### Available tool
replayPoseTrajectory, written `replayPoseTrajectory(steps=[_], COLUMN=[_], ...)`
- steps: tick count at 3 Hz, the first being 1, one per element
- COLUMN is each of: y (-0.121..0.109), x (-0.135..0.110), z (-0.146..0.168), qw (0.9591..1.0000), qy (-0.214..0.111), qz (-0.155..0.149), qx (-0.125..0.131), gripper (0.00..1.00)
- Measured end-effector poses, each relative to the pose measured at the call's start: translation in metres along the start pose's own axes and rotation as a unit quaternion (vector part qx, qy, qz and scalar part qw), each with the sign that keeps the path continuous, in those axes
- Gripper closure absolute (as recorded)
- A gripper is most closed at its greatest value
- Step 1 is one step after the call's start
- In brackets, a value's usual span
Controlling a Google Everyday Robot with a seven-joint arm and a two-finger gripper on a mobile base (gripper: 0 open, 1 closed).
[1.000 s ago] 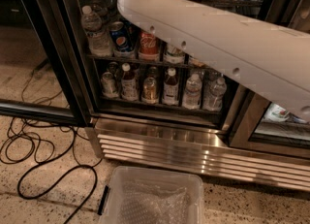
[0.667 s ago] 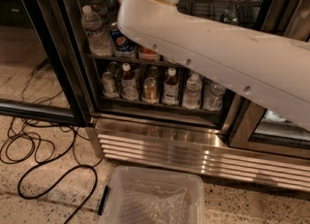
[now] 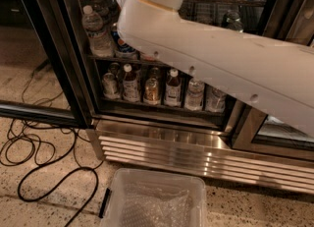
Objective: Pick coke can from top shelf of fridge
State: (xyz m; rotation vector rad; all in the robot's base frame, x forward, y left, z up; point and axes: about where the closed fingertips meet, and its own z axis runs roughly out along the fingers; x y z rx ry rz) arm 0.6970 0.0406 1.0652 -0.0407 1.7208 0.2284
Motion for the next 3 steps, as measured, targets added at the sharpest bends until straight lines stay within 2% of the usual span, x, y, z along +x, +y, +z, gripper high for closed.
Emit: replayPoseTrajectory(steps=[2,3], y=[-0.014,-0.015], x=[0.050,0.048], z=[-0.066,-0.068], qw=[0.9976,0.9973], qy=[0.057,0.057], qz=[-0.001,-0.025], qx=[0.039,0.039], gripper=[1.00,1.00])
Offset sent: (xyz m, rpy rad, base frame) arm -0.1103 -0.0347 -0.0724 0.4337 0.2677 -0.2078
